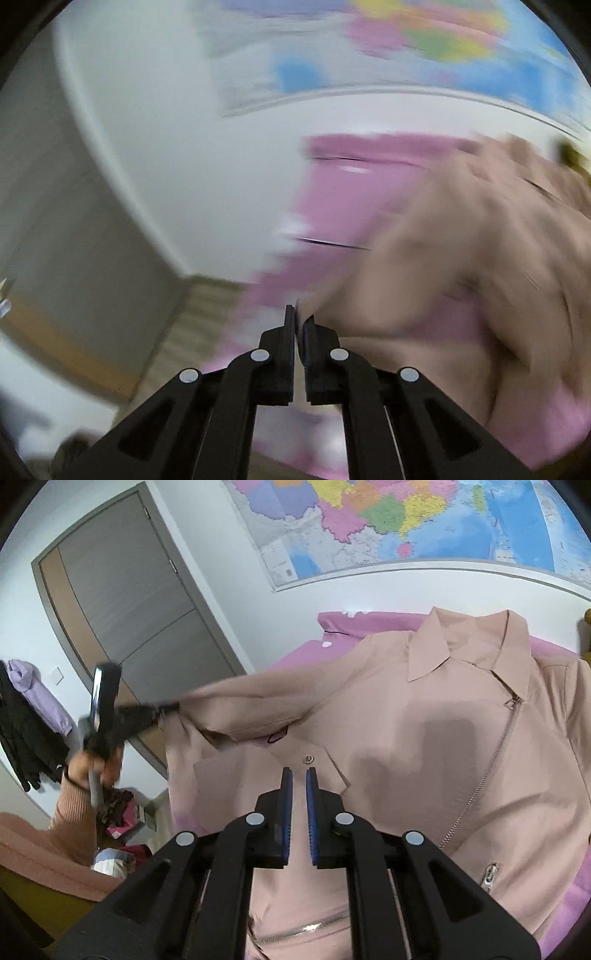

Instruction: Fold large clothes

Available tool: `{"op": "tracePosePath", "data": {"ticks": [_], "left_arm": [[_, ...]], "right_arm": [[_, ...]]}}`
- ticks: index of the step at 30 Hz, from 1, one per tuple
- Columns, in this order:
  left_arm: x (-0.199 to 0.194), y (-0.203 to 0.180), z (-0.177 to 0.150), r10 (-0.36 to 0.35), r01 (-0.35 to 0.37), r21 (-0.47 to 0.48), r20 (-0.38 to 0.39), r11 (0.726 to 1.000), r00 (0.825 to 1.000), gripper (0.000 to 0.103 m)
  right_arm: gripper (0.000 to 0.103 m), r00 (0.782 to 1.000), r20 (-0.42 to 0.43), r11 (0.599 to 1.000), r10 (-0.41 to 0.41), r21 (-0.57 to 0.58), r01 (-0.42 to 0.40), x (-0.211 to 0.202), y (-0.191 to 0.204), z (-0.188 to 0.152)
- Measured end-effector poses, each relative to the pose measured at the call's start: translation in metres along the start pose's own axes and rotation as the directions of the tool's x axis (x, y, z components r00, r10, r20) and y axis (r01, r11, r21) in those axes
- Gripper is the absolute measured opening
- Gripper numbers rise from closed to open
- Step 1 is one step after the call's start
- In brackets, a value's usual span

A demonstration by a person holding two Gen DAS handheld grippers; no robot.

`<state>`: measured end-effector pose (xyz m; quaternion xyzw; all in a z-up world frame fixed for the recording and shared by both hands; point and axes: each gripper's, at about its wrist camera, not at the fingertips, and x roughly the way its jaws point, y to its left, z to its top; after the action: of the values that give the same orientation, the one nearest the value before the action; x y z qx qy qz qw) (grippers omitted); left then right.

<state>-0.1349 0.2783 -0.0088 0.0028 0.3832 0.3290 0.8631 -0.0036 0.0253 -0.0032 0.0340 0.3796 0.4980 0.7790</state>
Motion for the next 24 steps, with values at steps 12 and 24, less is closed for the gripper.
{"op": "tracePosePath", "data": {"ticks": [12, 24], "left_arm": [[-0.032, -0.029, -0.024, -0.629, 0.627, 0.048, 0.064, 0.777, 0.775, 0.083], [0.031, -0.127, -0.051, -0.831, 0.842, -0.064, -0.223, 0.535, 0.510, 0.082]], "right_arm": [[0.057, 0.974, 0.070, 0.958, -0.214, 0.211, 0.195, -0.079, -0.054, -0.053], [0.053, 0.974, -0.005, 0.875, -0.228, 0.437, 0.207, -0.103, -0.108, -0.138]]}}
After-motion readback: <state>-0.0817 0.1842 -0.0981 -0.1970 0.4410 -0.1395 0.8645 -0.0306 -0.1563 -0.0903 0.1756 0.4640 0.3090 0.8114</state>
